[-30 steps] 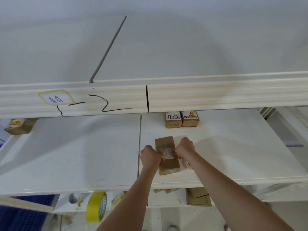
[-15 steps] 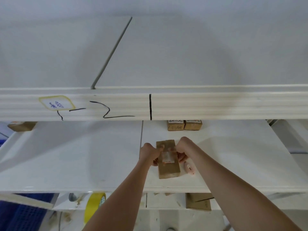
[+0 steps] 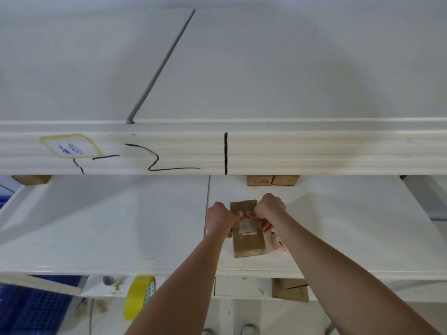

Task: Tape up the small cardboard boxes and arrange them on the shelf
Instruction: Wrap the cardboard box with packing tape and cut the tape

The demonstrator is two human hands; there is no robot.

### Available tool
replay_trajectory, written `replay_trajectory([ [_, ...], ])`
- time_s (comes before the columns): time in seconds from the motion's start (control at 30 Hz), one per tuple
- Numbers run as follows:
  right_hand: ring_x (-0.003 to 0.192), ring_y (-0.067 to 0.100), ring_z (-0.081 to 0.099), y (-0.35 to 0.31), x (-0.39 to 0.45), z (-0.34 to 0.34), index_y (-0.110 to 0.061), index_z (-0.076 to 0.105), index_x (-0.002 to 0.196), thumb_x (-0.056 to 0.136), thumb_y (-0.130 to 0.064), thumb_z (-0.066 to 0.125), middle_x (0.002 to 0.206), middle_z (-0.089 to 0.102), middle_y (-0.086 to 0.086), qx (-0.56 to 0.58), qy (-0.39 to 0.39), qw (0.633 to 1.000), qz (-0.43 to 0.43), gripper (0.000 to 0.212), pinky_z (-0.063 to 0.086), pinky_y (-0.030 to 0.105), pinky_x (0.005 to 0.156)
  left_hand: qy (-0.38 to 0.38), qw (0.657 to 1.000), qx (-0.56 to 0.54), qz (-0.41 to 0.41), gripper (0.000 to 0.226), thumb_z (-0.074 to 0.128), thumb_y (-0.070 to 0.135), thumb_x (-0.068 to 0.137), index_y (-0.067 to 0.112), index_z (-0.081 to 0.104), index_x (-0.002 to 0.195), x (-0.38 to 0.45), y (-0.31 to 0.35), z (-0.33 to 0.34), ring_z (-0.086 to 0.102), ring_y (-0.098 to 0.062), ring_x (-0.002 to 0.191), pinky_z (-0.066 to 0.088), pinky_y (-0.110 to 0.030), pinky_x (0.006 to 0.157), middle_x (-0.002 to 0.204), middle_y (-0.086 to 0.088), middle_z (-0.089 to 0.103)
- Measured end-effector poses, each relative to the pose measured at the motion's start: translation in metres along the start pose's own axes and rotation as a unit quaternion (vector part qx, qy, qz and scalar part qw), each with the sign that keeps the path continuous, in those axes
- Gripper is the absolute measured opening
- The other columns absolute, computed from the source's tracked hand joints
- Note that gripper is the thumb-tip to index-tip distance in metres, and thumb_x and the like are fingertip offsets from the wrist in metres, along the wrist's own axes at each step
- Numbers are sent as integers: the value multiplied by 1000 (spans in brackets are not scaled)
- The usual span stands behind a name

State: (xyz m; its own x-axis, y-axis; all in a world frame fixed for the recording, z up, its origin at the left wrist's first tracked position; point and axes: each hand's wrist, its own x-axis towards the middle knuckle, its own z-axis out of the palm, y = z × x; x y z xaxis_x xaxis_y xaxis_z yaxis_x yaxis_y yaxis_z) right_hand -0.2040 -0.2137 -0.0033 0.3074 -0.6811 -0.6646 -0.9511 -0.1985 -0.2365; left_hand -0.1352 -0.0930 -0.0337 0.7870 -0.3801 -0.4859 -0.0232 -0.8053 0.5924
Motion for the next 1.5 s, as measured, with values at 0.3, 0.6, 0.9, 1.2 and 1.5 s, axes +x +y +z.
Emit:
replay_trajectory([
  [0.3,70,22,70,20,-13,8,-4,49,93,86,-10,79,83,64,13,39,4,998,-52,31,58,28,54,-52,999,-2,-5,44,91,31,73,12,54,88,-5,-5,-5,68,-12,56,48,-17,38,81,-5,67],
  [0.6,100,26,65,28,-27,20,-6,54,107,86,-10,78,108,63,11,87,41,991,-98,32,61,36,81,-35,999,-4,25,48,88,40,75,7,62,99,-16,-10,0,70,-15,72,49,-16,52,92,-6,71],
  [0.9,105,26,64,39,-34,22,-2,61,111,73,-15,91,111,65,11,79,24,990,-115,50,58,32,84,-60,996,49,51,38,93,29,69,5,69,85,-24,-24,0,63,-15,75,51,-25,63,80,-2,68],
  [1.2,97,23,64,46,-47,21,-5,63,103,78,-21,87,106,66,8,40,22,991,-129,38,52,30,75,-108,991,46,58,52,95,28,64,0,66,97,-28,-22,-2,67,-21,92,56,-31,77,94,-7,70],
  [1.5,98,20,61,50,-50,27,-6,63,114,78,-10,86,114,64,7,57,32,990,-128,42,47,21,63,-48,995,73,57,44,94,31,66,6,59,76,-35,-28,7,58,-15,74,44,-22,54,76,-1,60],
])
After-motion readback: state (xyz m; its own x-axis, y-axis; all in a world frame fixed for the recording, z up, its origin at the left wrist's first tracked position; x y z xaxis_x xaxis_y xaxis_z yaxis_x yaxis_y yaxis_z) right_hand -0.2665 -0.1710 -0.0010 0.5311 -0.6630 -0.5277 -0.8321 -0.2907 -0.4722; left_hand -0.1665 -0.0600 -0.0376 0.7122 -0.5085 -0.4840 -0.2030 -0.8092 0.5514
